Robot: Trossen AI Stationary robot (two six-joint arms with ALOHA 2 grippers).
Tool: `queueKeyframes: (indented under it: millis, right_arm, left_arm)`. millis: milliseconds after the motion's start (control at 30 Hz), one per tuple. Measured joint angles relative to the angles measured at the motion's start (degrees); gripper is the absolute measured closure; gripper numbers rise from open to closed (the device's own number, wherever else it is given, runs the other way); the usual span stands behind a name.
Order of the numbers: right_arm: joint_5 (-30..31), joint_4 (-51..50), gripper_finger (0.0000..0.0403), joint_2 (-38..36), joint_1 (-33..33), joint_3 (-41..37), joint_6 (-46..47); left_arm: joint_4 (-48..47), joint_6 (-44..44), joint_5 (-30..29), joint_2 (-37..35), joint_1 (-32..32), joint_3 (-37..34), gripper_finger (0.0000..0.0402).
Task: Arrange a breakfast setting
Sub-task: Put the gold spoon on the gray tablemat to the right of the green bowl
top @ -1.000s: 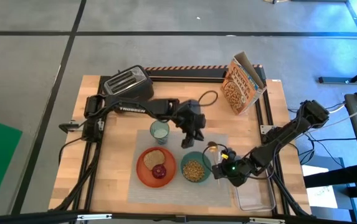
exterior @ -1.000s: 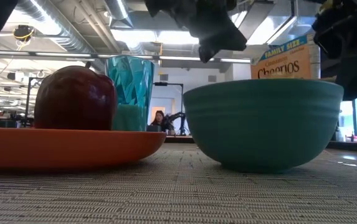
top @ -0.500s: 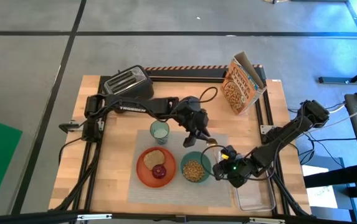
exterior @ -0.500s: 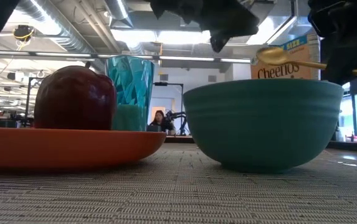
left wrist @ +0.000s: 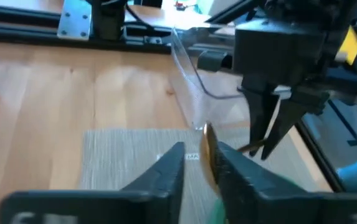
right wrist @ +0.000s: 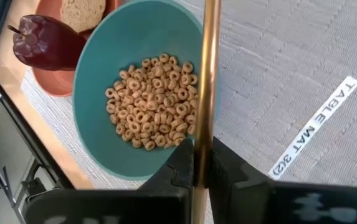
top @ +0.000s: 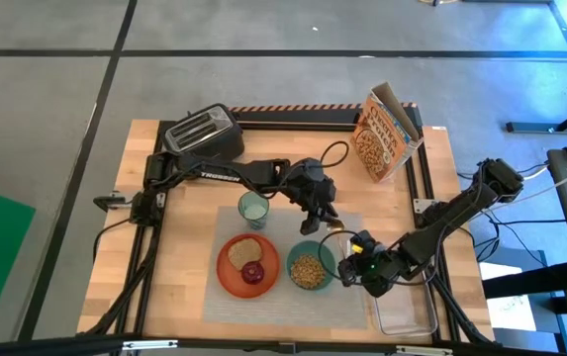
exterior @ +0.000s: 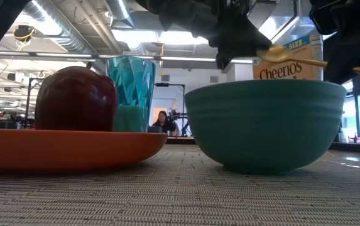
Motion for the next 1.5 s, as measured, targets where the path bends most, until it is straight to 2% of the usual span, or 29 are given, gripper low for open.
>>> queueKeyframes:
  millis: [167, 633, 767, 1000, 1100, 1200, 1367, 1500]
  right_arm:
    - [0.15, -0.08, 0.0387, 0.0, -0.02, 0.0, -1.21]
    - [0.26, -1.48, 0.0386, -0.24, 0.02, 0.0, -2.68]
    - [0.65, -1.95, 0.0387, -0.24, 0.02, 0.0, -2.89]
    - [1.63, -1.94, 0.0389, -0.24, 0.04, 0.0, -3.3]
    - [1.63, -1.99, 0.0388, -0.24, 0.04, 0.0, -2.9]
    - [1.69, -1.98, 0.0387, -0.24, 0.02, 0.0, -2.9]
    - [1.83, -2.01, 0.0389, -0.55, 0.0, 0.0, -3.57]
    - [1.22, -1.08, 0.0368, -0.55, -0.02, 0.0, -4.17]
  left_arm:
    - [0.44, -0.09, -0.18, 0.0, -0.17, 0.0, 0.039]
    - [-1.04, -0.11, -1.17, -0.02, -0.37, 0.0, 0.0398]
    - [-1.29, -0.13, -0.53, -0.02, -0.46, 0.0, 0.0375]
    - [-1.79, -3.05, -1.05, -0.02, -0.46, 0.0, 0.03]
    - [-2.94, -3.24, -3.13, -0.02, -0.46, 0.0, 0.0293]
    - [-3.93, -3.21, -2.56, -0.02, -0.47, 0.0, 0.0316]
    - [-4.66, -2.9, -2.16, -0.02, -0.52, 0.0, 0.0388]
    - [-4.66, -2.74, -3.54, -0.02, -0.42, 0.0, 0.0395]
